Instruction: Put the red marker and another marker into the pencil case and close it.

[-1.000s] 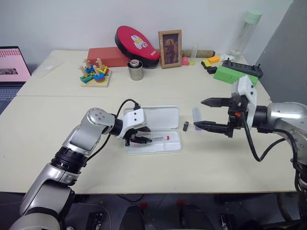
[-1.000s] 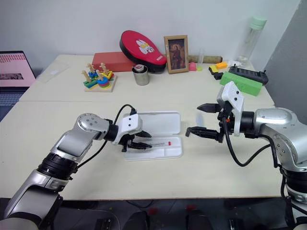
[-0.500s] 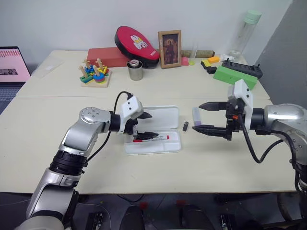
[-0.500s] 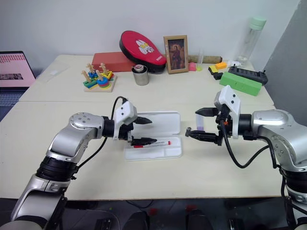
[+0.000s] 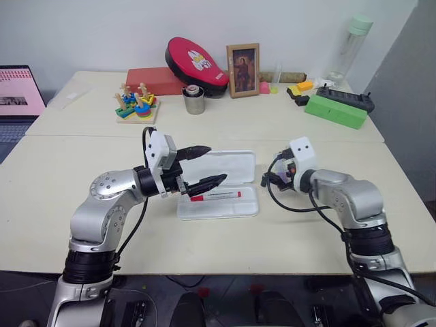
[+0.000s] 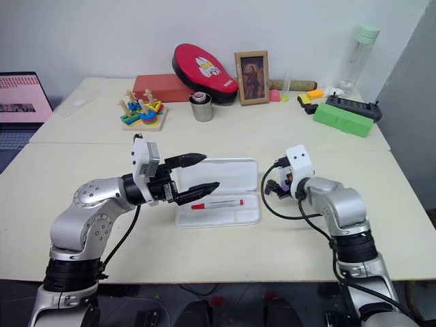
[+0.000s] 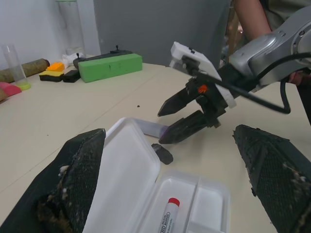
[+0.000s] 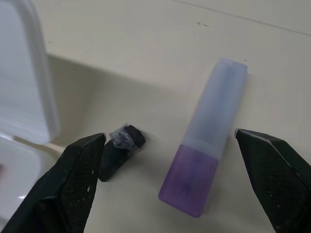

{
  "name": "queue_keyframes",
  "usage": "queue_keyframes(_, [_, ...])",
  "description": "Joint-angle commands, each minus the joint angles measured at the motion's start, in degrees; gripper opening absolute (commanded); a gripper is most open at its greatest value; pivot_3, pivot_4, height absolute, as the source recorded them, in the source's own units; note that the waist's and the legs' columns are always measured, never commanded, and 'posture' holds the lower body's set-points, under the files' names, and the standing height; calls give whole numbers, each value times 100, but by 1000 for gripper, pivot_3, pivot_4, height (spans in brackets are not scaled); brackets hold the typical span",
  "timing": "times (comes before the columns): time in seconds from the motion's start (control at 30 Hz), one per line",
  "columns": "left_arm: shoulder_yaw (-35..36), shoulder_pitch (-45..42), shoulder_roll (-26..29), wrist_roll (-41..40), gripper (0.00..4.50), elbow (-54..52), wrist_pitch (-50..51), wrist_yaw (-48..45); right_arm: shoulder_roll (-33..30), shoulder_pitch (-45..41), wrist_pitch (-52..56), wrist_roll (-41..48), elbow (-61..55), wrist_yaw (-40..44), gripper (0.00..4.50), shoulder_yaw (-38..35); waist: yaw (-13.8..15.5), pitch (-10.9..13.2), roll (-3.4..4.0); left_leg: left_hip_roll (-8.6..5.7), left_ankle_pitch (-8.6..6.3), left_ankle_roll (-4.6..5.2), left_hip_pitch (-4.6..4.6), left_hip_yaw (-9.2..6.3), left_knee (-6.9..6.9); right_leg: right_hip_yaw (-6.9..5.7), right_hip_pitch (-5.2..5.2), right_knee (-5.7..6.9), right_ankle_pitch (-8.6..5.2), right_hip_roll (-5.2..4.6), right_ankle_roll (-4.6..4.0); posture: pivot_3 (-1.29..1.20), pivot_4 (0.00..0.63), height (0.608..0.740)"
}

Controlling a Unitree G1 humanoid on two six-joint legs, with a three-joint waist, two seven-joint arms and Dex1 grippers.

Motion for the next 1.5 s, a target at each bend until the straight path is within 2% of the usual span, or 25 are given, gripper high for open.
queue_keyframes(0.03, [64, -103, 34, -185, 4472, -273, -5, 125, 46, -159, -289, -276, 182, -212, 4500, -116, -13, 0, 0, 0, 0, 0, 1, 0, 0, 0, 0, 0, 0, 0, 0, 0, 150, 740])
queue_keyframes(0.2, [65, -43, 103, -293, 4472, -381, 29, 174, 471, -333, -264, -26, 266, -352, 4500, -765, -46, 0, 1, 3, 0, 1, 3, 0, -3, 1, -3, 4, 0, 3, 0, 0, 150, 740])
queue_keyframes(0.27, [80, -12, 126, -324, 4472, -409, 67, 190, 442, -365, -316, -136, 321, -414, 4500, -828, -50, 1, 2, 2, 0, 1, 2, 0, -5, 2, -5, 3, 0, 4, 0, 0, 150, 740])
queue_keyframes(0.7, [107, -149, 169, -630, 4472, -476, 217, 326, 329, -45, -380, -506, 534, -235, 4500, -287, -40, -2, 0, 2, 0, 1, 3, 0, -6, 2, -2, -1, 0, 3, 0, 0, 150, 740])
queue_keyframes(0.83, [106, -147, 189, -680, 4500, -491, 214, 372, 312, -16, -378, -564, 535, -216, 3753, -253, -39, -2, 0, 2, 0, 1, 3, 0, -6, 2, -2, -1, 0, 3, 0, 0, 150, 740])
queue_keyframes(1.0, [154, -172, 237, -748, 4500, -480, 225, 427, 275, -12, -391, -634, 584, -139, 2264, -249, -37, -2, 1, 2, 0, 1, 2, 1, -6, 2, -4, -2, 0, 3, 0, 0, 150, 740])
queue_keyframes(1.13, [142, -187, 250, -750, 4500, -484, 215, 466, 279, -39, -449, -690, 663, -104, 1247, -251, -27, -2, 0, 2, 0, 1, 2, 0, -6, 2, -2, -3, 0, 3, 0, 0, 150, 740])
queue_keyframes(1.2, [132, -190, 251, -755, 4500, -490, 214, 492, 297, -58, -486, -703, 680, -104, 1101, -276, -27, -2, 0, 2, 0, 1, 2, 0, -6, 2, -2, -3, 0, 3, 0, 0, 150, 740])
queue_keyframes(1.37, [120, -180, 239, -755, 4500, -493, 198, 552, 263, -147, -629, -679, 697, -97, 1101, -421, -29, -1, 1, 2, 0, 1, 2, 0, -6, 2, -3, -3, 0, 3, 1, 0, 150, 740])
queue_keyframes(1.5, [386, -33, 370, -830, 4500, -566, 288, 674, 108, -394, -1278, -429, 539, 278, 1101, -733, -32, 1, 4, 2, 0, 1, 0, 0, -6, 2, -4, -4, 0, 3, 1, 0, 150, 740])
